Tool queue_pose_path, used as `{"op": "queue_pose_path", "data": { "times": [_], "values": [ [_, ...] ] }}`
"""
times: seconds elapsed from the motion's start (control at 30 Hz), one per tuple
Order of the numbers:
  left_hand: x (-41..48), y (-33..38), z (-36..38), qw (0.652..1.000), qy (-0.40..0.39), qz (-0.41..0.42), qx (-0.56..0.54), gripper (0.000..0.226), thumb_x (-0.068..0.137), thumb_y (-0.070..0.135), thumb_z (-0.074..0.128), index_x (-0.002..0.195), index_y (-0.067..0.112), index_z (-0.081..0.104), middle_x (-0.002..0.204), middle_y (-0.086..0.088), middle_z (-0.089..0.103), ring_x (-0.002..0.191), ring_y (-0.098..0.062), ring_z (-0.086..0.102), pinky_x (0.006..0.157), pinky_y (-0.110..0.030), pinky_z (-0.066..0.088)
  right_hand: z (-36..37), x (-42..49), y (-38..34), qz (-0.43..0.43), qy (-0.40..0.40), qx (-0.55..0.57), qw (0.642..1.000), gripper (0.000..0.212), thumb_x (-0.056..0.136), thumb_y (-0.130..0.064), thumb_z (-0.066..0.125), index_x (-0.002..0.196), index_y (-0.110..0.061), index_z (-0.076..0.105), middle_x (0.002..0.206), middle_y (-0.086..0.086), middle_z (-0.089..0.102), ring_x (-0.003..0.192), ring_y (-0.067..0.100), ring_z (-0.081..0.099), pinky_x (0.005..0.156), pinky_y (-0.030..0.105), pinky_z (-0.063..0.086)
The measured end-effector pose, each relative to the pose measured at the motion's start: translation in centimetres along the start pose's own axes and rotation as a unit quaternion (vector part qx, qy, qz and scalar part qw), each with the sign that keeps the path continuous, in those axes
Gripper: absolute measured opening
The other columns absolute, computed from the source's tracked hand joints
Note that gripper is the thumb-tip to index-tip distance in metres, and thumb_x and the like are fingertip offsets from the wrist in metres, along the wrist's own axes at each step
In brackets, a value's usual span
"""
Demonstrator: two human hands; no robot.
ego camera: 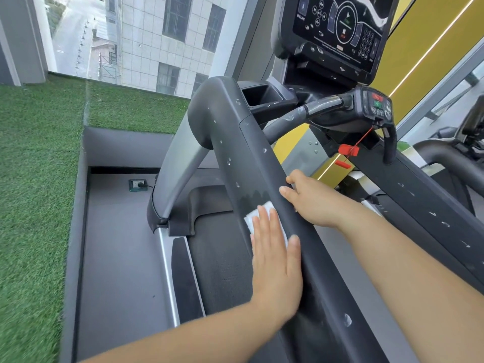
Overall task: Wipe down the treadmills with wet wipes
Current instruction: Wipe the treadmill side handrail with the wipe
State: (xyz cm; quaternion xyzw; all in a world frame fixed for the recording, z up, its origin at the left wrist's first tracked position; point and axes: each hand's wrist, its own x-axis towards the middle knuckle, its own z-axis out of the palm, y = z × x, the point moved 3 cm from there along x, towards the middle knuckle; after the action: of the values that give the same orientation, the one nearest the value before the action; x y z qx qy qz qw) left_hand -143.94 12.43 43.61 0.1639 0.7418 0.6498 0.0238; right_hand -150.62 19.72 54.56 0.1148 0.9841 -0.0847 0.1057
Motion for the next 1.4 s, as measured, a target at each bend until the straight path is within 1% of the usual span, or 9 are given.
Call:
{"op": "queue_pose_path", "data": {
  "times": [0.1,0.23,0.4,0.57,0.63,0.93,1.1,1.27,1.4],
  "values": [
    [-0.6,-0.3,0.2,1.0,0.007,0.004,0.009,0.076,0.076,0.078,-0.011,0.137,0.036,-0.026,0.149,0.021,-0.033,0.132,0.008,-0.034,0.109,-0.015,-0.021,0.1,0.0,-0.1,-0.003,0.004,-0.009,1.0,0.044,0.102,-0.04,0.032,0.138,-0.014,0.031,0.137,0.006,0.046,0.114,0.024,0.05,0.089,0.035,0.041],
    [4.3,-0.1,-0.7,0.999,0.025,-0.037,-0.027,0.053,0.102,0.04,0.017,0.143,0.031,-0.017,0.151,0.019,-0.021,0.131,0.009,-0.028,0.114,-0.02,-0.015,0.2,0.1,-0.1,-0.006,0.014,-0.014,1.0,0.045,0.102,-0.038,0.033,0.139,-0.013,0.032,0.144,0.006,0.041,0.126,0.025,0.044,0.095,0.033,0.037],
    [5.5,-0.2,-1.4,0.997,0.039,-0.042,-0.053,0.054,0.103,0.036,0.019,0.147,0.03,-0.013,0.153,0.02,-0.017,0.128,0.012,-0.029,0.108,-0.014,-0.015,0.2,0.1,-0.1,-0.012,0.017,-0.018,1.0,0.046,0.102,-0.039,0.035,0.139,-0.013,0.032,0.144,0.005,0.041,0.126,0.024,0.044,0.095,0.033,0.038],
    [2.4,-0.7,-0.8,0.998,0.004,-0.013,-0.069,0.052,0.103,0.032,0.018,0.138,0.036,-0.021,0.146,0.026,-0.028,0.124,0.015,-0.037,0.105,-0.01,-0.019,-1.2,0.9,-0.4,0.013,0.024,-0.007,1.0,0.043,0.096,-0.048,0.044,0.126,-0.016,0.043,0.107,0.0,0.061,0.08,0.02,0.064,0.078,0.038,0.053],
    [4.5,-0.9,-1.4,0.996,0.007,-0.035,-0.085,0.054,0.104,0.032,0.018,0.144,0.03,-0.018,0.145,0.026,-0.023,0.124,0.013,-0.035,0.108,-0.015,-0.016,-2.0,1.7,-1.0,0.008,0.057,-0.011,0.998,0.051,0.094,-0.051,0.047,0.131,-0.019,0.039,0.112,0.002,0.06,0.071,0.02,0.062,0.072,0.033,0.051],
    [2.9,-1.8,-1.0,0.991,0.021,-0.041,-0.127,0.05,0.104,0.03,0.016,0.139,0.036,-0.019,0.141,0.031,-0.029,0.124,0.016,-0.036,0.108,-0.012,-0.014,-1.2,4.3,-3.0,0.003,0.055,-0.102,0.993,0.05,0.094,-0.047,0.05,0.126,-0.009,0.043,0.123,0.009,0.055,0.112,0.029,0.053,0.088,0.038,0.045],
    [7.3,-4.6,-1.4,0.987,0.075,-0.123,-0.068,0.06,0.098,0.029,0.014,0.149,-0.003,0.012,0.159,-0.013,0.0,0.146,-0.021,-0.006,0.11,-0.015,-0.005,-0.8,4.5,-3.2,0.001,0.059,-0.134,0.989,0.051,0.096,-0.046,0.047,0.129,-0.007,0.041,0.128,0.013,0.051,0.115,0.032,0.051,0.088,0.039,0.043],
    [3.1,-2.9,-1.0,0.971,0.049,-0.117,-0.201,0.046,0.104,0.037,0.011,0.144,0.035,-0.012,0.143,0.037,-0.019,0.132,0.014,-0.023,0.105,-0.009,-0.008,-0.7,4.6,-3.1,-0.003,0.053,-0.153,0.987,0.051,0.098,-0.046,0.043,0.129,-0.007,0.039,0.128,0.013,0.049,0.114,0.033,0.05,0.083,0.037,0.04],
    [6.0,-3.8,-2.0,0.956,0.044,-0.163,-0.241,0.051,0.103,0.041,0.014,0.148,0.038,-0.009,0.145,0.035,-0.016,0.135,0.012,-0.019,0.115,-0.023,-0.006,-0.7,4.5,-3.2,-0.003,0.055,-0.157,0.986,0.049,0.098,-0.045,0.043,0.127,-0.007,0.039,0.126,0.013,0.049,0.112,0.033,0.05,0.08,0.037,0.039]
  ]
}}
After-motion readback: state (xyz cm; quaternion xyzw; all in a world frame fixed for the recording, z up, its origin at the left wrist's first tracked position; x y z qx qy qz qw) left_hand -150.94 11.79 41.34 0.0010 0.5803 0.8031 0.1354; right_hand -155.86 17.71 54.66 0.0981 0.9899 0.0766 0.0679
